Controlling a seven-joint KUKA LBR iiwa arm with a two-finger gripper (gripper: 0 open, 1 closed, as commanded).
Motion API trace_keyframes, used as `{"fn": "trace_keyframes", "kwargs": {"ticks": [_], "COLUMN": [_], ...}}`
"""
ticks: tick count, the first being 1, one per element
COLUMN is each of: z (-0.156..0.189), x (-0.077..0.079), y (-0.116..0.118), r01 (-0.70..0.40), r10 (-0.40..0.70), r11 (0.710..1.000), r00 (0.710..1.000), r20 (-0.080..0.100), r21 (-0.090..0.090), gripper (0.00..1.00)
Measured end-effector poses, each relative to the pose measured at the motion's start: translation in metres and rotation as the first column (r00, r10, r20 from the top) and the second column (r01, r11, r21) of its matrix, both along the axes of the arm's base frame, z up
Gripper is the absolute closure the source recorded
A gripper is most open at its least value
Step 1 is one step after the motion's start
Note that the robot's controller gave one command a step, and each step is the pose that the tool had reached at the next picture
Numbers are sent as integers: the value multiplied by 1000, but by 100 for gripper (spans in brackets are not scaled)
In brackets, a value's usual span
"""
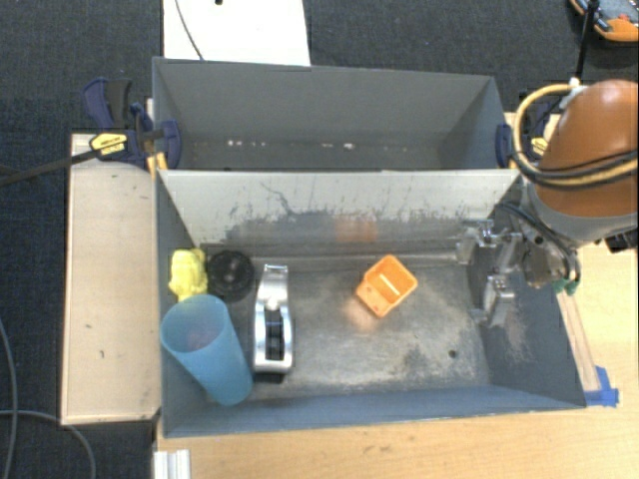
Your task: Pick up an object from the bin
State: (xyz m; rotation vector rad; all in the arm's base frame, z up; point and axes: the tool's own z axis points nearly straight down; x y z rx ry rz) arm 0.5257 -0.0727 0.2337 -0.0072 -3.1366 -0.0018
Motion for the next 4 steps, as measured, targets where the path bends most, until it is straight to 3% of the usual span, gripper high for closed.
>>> {"fn": "trace_keyframes", "kwargs": {"ticks": [1, 2, 3, 4], "z": [4, -34, -65, -97], "x": [1, 8, 20, 24], "y": [0, 26, 72, 94], "r01": [-2, 47, 170, 144], "r10": [2, -47, -170, -144], "r11": [1000, 999, 985, 990], "r00": [1000, 999, 985, 990], "r20": [8, 17, 6, 8], "r21": [-1, -2, -1, 3], "gripper": [0, 0, 0, 0]}}
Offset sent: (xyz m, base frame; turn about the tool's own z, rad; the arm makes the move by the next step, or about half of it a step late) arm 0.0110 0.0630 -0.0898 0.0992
